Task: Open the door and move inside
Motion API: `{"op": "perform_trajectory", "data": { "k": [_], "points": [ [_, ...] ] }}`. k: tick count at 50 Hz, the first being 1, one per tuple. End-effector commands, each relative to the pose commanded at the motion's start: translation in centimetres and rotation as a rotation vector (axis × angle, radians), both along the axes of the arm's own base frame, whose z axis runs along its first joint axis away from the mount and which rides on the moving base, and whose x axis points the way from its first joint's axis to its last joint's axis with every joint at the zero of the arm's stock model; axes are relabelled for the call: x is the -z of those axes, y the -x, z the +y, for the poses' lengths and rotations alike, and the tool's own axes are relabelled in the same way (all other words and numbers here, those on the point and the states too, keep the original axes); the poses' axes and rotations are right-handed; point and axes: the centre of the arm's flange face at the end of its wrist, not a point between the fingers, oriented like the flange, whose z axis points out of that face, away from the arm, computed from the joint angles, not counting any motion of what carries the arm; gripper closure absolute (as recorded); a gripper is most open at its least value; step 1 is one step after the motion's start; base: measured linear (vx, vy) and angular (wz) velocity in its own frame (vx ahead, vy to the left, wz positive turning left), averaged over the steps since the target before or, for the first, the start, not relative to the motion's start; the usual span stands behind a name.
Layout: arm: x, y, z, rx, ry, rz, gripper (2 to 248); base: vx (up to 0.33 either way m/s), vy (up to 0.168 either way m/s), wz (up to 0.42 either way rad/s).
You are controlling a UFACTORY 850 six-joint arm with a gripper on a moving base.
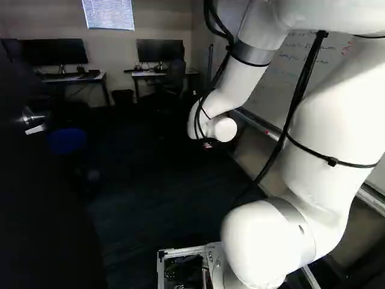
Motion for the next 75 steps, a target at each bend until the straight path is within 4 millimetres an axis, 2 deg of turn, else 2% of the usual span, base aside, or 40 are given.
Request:
{"op": "perform_trajectory", "data": {
  "k": [75],
  "points": [
    [0.00, 0.00, 0.00, 0.000, 0.000, 0.000, 3, 0.218, 0.015, 0.033]
  ]
}}
